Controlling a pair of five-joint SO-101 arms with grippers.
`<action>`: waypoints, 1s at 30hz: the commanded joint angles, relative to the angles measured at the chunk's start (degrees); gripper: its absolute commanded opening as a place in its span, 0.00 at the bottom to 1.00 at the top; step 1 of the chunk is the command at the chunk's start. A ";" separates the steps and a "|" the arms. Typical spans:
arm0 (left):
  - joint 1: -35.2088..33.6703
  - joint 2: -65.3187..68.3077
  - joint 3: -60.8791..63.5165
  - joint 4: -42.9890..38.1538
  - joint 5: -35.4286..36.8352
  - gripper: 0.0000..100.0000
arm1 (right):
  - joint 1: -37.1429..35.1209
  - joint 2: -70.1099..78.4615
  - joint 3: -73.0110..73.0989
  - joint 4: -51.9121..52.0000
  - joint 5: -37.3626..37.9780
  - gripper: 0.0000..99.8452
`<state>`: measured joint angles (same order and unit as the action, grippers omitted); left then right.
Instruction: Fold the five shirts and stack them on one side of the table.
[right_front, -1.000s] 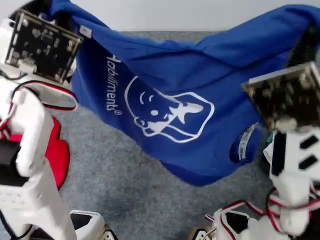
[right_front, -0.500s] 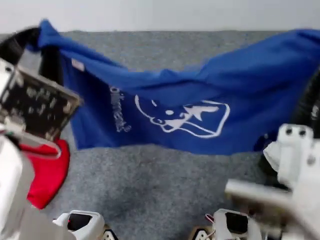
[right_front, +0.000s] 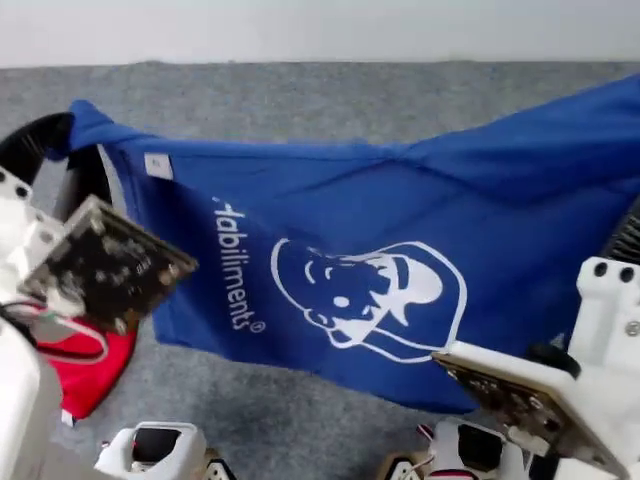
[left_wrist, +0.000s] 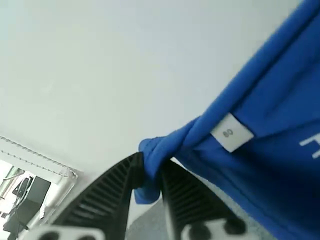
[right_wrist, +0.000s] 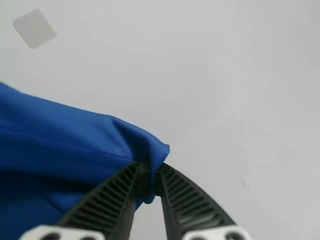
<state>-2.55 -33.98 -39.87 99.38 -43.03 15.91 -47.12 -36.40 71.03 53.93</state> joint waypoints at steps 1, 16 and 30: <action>-0.35 -3.52 4.70 1.23 -3.43 0.01 | 1.01 1.89 -0.35 -0.13 0.62 0.01; -0.35 -8.09 12.88 1.14 -5.54 0.01 | 0.92 1.54 -0.35 5.67 0.62 0.01; -0.18 -8.26 45.76 1.14 -4.40 0.01 | -8.57 4.35 17.05 23.52 -1.93 0.01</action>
<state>-2.55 -42.07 -3.03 99.38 -47.52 9.76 -47.03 -25.58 94.07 52.53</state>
